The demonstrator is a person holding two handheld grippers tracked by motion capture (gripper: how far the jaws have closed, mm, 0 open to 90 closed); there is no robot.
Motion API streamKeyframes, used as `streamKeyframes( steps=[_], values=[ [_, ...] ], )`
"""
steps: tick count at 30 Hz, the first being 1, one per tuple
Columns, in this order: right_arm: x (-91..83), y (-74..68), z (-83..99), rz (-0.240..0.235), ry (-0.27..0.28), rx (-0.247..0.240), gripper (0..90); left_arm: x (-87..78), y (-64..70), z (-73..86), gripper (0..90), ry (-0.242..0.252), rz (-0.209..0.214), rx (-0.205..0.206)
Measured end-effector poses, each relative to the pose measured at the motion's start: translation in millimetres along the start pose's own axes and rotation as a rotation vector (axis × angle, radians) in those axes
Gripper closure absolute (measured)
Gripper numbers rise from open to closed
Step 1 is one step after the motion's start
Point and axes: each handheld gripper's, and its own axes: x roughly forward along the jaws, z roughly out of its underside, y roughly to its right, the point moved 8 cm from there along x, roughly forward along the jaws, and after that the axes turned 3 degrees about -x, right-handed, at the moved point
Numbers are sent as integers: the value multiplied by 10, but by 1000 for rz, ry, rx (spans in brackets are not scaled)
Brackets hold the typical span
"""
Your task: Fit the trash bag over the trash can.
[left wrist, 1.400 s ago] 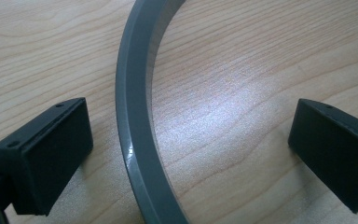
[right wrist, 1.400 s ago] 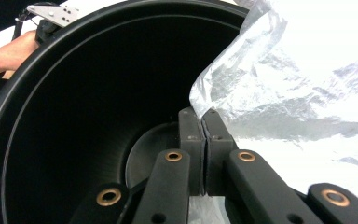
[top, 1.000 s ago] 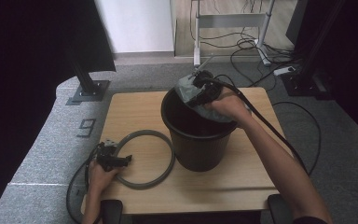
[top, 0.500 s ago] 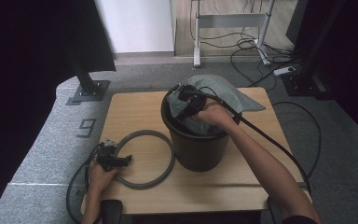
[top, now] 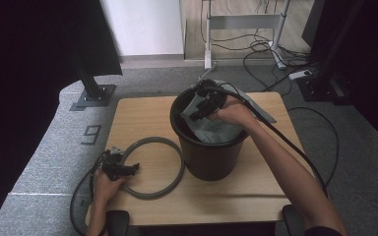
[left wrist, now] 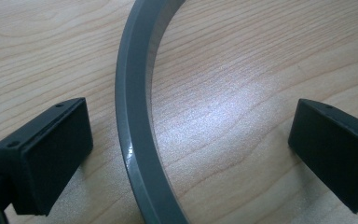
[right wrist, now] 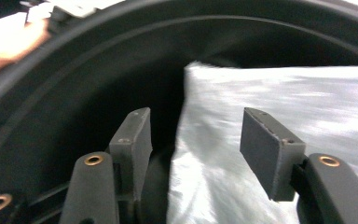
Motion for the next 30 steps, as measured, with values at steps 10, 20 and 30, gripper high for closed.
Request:
streamKeyframes(
  steps=[10,20,30],
  values=[
    [-432,442,200,153,6,70,406,0,0,0,0,0,0,0],
    [-770,843,466,298,24,157,405,0,1,0,0,0,-1,-1],
    [-781,928,651,328,34,161,786,0,0,0,0,0,0,-1]
  ],
)
